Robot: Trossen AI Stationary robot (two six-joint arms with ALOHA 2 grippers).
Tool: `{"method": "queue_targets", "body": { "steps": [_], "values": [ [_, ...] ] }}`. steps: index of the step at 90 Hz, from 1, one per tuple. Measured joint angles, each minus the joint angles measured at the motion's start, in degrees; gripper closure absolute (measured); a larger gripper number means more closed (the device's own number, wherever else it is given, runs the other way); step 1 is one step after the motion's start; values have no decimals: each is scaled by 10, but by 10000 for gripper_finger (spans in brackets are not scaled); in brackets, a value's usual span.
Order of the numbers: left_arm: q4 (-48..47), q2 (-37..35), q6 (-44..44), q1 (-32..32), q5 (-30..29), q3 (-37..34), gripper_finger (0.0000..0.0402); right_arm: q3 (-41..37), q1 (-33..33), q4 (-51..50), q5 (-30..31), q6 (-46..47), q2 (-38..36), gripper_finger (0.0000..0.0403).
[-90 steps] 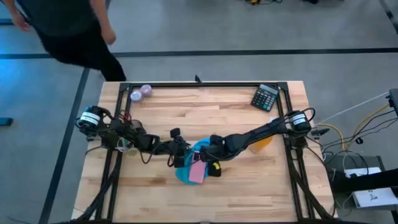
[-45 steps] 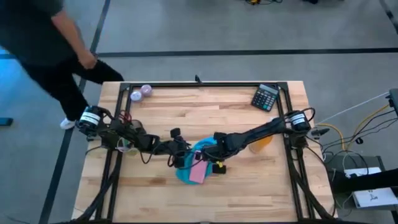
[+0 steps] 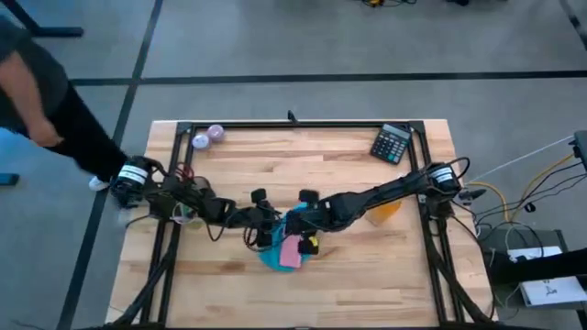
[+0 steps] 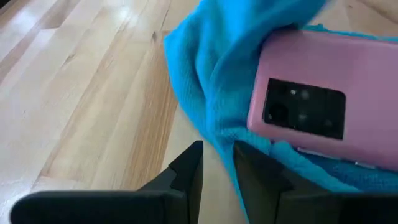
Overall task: Apply microfiber cloth
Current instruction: Wipe the pink cellphone with the blue microfiber cloth
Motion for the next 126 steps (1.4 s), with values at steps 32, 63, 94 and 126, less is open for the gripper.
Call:
{"method": "queue_targets", "body": {
  "steps": [32, 63, 94, 126],
  "values": [
    [-5, 0, 0, 0, 0, 0, 327, -2, 4, 123, -52, -14, 109, 403],
    [-13, 0, 0, 0, 1, 0, 327, -1, -7, 169, 1, -57, 162, 403],
    [-60, -2, -6, -1, 0, 0, 327, -75, -29, 209, 47, -63, 119, 403],
    [-55, -2, -6, -1, 1, 0, 327, -235, -26, 386, 104, -30, 9, 403]
  ]
}}
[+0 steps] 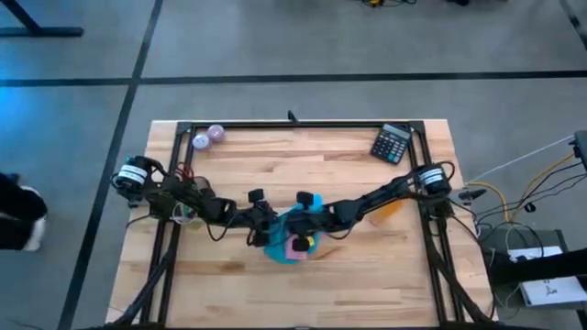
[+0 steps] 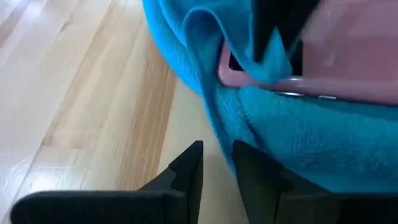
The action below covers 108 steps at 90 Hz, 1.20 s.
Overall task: Apply microfiber cloth
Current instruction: Wipe the pink cellphone with the blue microfiber cloth
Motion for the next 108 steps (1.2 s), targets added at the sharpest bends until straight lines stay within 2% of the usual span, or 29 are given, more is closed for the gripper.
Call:
{"method": "queue_targets", "body": {
  "steps": [14, 22, 55, 84, 108],
  "values": [
    [23, 0, 0, 0, 0, 0, 327, -80, -1, 160, -55, 40, -14, 403],
    [27, 0, 0, 0, 0, 0, 327, -101, -3, 206, -79, 72, -4, 403],
    [30, 0, 0, 0, 0, 0, 327, -97, -15, 220, -103, 100, 39, 403],
    [34, 14, 0, 0, -1, 0, 327, -101, -51, 209, -15, 127, 41, 403],
    [35, 20, 0, 0, -2, 0, 327, -101, -36, 207, -58, 88, 30, 403]
  ]
}}
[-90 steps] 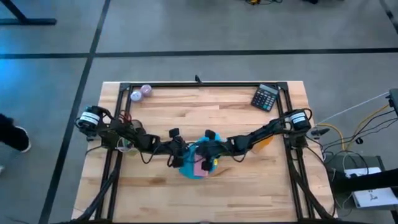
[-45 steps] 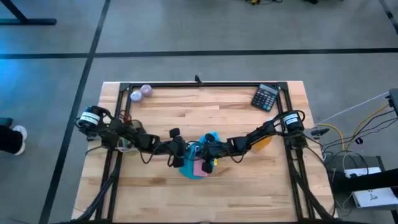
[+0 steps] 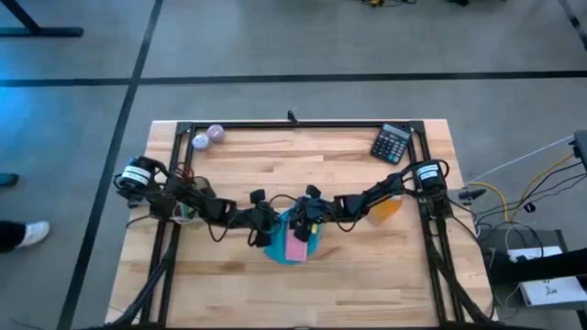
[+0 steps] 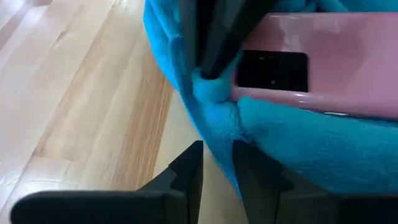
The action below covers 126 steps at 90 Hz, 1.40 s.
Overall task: Apply microfiber cloth
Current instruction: Wipe the pink cellphone with the blue microfiber cloth
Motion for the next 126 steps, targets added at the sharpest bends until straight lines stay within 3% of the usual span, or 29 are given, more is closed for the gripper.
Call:
{"method": "queue_targets", "body": {
  "steps": [18, 49, 57, 80, 93, 114, 126],
  "values": [
    [0, 0, 0, 0, 0, 0, 327, 0, 23, 2, -30, -22, -21, 403],
    [-1, 0, 0, 0, 0, 0, 327, 0, 52, 3, -168, -8, -5, 403],
    [-1, 0, 0, 0, 0, 0, 327, 0, 53, 6, -151, 11, -1, 403],
    [-2, 0, 0, 0, 0, 0, 327, 1, 36, 2, -33, 28, -2, 403],
    [-2, 0, 0, 0, 0, 0, 327, 2, 28, -3, -25, 36, -2, 403],
    [-2, 0, 3, 0, 0, 0, 327, 8, 36, -1, -160, 1, -2, 403],
    [-3, 0, 4, 0, 0, 0, 327, 9, 37, -34, -185, 1, -9, 403]
  ]
}}
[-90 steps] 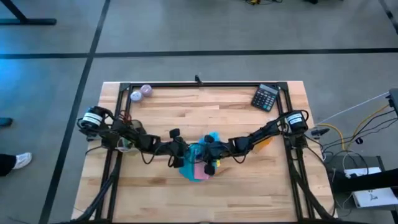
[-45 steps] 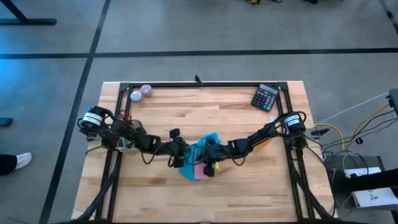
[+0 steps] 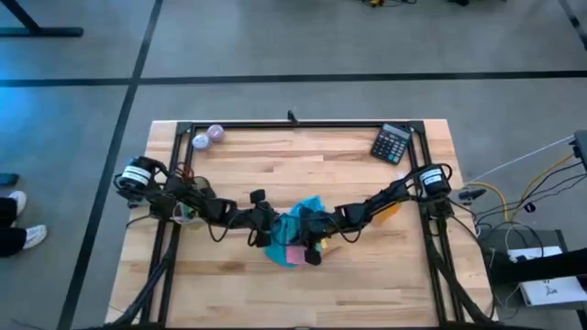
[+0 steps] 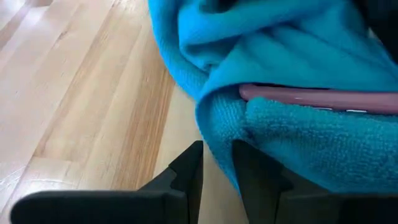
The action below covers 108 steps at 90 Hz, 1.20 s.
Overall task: Apply microfiber cloth
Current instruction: Wipe the pink cellphone with the blue microfiber cloth
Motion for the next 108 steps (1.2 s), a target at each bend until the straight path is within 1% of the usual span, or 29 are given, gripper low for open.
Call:
{"method": "queue_targets", "body": {
  "steps": [5, 17, 24, 38, 46, 51, 62, 69, 84, 98, 103, 108],
  "values": [
    [0, 0, 0, 0, 0, 0, 327, 0, 0, -23, 17, 8, -7, 403],
    [0, 0, 0, 0, 0, 0, 327, -2, -2, -73, 113, 16, -20, 403],
    [0, 0, 0, 0, 0, 0, 327, -2, -5, -99, 153, 18, -27, 403],
    [3, 0, -3, 0, 0, 0, 327, -3, -8, -121, 209, 31, -31, 403],
    [8, 1, -6, 0, 1, 0, 327, -7, -8, -121, 256, 60, -31, 403],
    [9, 1, -7, 0, 1, 0, 327, -9, -8, -121, 269, 69, -31, 403],
    [9, 1, -7, 0, 1, 0, 327, -13, -7, -119, 271, 70, -31, 403],
    [9, 1, -8, 0, 1, 0, 327, -18, -7, -116, 262, 70, -31, 403],
    [24, 1, -8, 0, 1, 0, 327, -22, -4, -109, 203, 32, -31, 403],
    [39, 1, -8, 0, 1, 0, 327, -23, 9, -88, 115, -5, -30, 403],
    [38, 1, -8, 0, 1, 0, 327, -23, 9, -89, 103, -8, -31, 403],
    [37, 1, -8, 0, 1, 0, 327, -23, 9, -91, 115, -2, -31, 403]
  ]
}}
